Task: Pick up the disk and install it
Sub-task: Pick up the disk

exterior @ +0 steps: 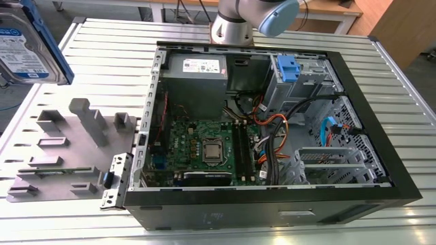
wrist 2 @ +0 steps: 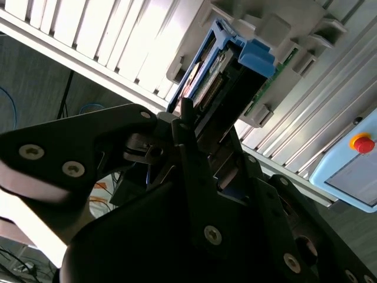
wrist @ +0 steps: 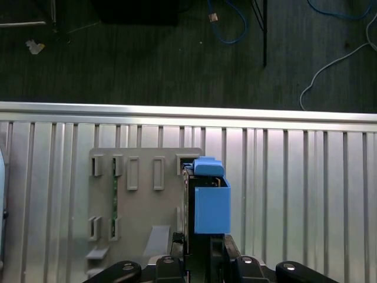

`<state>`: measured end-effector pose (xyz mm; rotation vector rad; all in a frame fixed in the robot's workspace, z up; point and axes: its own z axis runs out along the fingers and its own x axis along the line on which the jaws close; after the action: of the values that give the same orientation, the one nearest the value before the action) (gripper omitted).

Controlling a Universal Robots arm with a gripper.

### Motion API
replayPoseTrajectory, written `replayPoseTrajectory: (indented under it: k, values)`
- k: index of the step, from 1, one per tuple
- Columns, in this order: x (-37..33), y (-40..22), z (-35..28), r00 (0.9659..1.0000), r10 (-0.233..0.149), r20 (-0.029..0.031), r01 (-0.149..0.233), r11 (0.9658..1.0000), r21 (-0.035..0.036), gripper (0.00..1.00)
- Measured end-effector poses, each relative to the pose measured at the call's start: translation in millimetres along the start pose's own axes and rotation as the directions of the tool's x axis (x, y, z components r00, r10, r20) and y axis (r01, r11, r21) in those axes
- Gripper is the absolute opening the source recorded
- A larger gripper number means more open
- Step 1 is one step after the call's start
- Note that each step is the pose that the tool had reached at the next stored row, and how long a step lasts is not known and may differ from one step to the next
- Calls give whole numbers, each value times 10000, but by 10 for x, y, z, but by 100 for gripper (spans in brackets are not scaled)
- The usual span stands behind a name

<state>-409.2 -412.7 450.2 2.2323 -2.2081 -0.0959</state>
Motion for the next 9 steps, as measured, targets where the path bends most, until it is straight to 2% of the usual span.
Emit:
replayPoseTrajectory:
  k: [9]
  values:
    - [-5,5,-111,10000,0,1,0,10000,1,35]
